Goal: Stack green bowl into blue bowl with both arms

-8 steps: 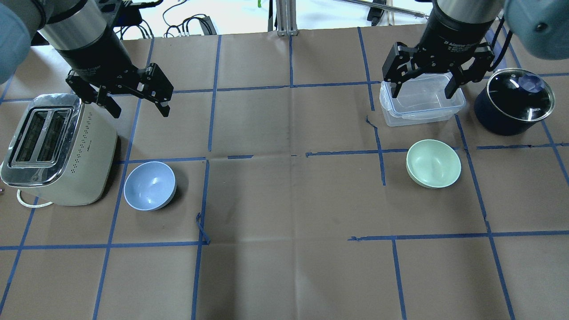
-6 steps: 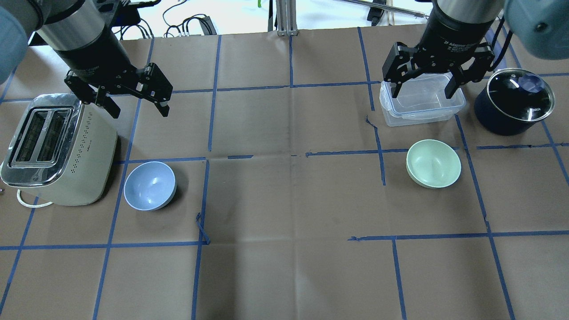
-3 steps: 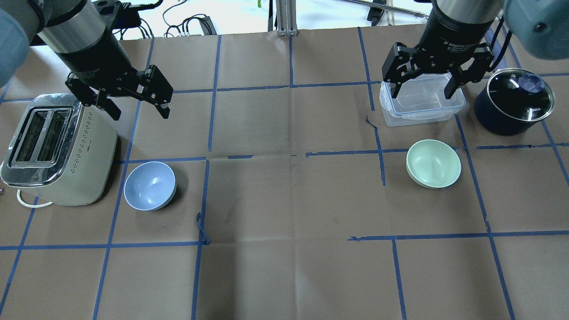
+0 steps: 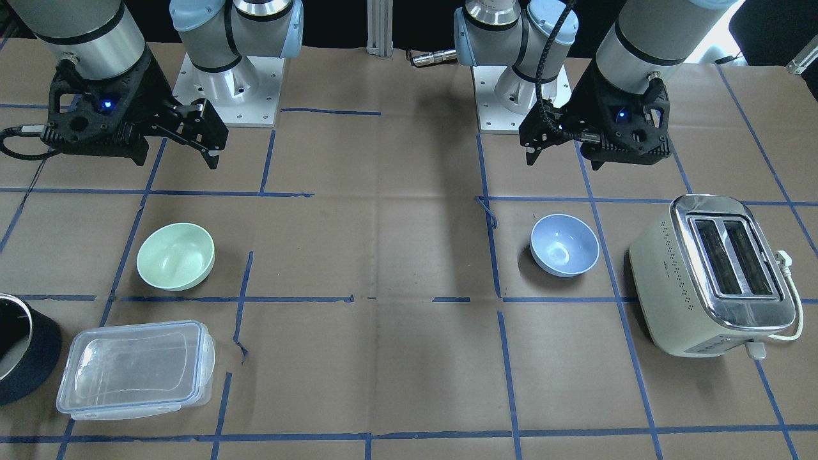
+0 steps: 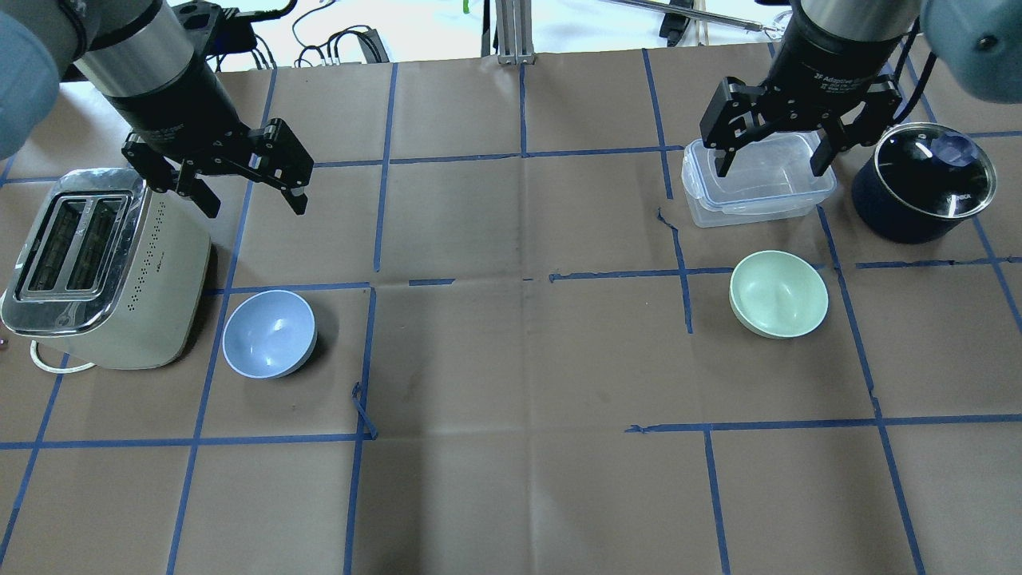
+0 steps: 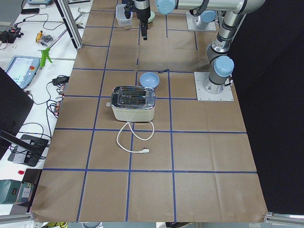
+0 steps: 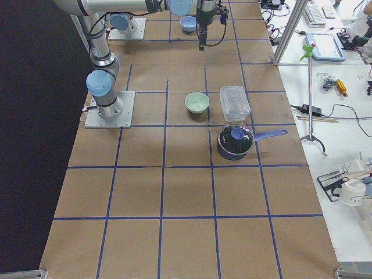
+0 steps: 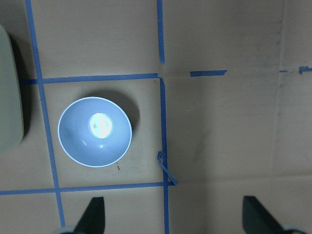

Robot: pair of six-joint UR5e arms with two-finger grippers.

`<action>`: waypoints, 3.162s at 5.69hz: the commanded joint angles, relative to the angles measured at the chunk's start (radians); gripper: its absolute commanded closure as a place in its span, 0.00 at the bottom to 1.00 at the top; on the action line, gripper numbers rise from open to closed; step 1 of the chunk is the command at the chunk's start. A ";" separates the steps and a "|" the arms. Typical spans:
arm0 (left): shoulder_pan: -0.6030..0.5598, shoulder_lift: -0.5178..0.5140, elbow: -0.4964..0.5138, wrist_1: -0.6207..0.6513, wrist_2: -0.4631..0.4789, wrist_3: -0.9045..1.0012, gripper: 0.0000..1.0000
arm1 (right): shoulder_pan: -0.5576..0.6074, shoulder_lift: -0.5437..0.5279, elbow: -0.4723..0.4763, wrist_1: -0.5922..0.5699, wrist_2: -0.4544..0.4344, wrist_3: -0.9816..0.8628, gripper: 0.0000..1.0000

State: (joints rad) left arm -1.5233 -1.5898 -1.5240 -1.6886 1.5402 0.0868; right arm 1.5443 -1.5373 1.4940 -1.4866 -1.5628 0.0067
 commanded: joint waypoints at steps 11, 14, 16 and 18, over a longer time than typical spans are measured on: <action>0.139 -0.110 -0.237 0.354 0.012 0.163 0.02 | -0.413 -0.095 0.329 -0.196 -0.035 -0.363 0.00; 0.106 -0.118 -0.542 0.641 0.012 0.165 0.03 | -0.403 0.003 0.537 -0.548 -0.023 -0.356 0.00; 0.095 -0.153 -0.556 0.667 0.012 0.163 0.06 | -0.350 0.103 0.542 -0.636 -0.023 -0.355 0.00; 0.094 -0.186 -0.553 0.676 0.021 0.172 0.51 | -0.346 0.181 0.542 -0.682 -0.023 -0.373 0.00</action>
State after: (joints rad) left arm -1.4290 -1.7642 -2.0814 -1.0165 1.5561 0.2530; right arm 1.1954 -1.3904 2.0350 -2.1490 -1.5862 -0.3578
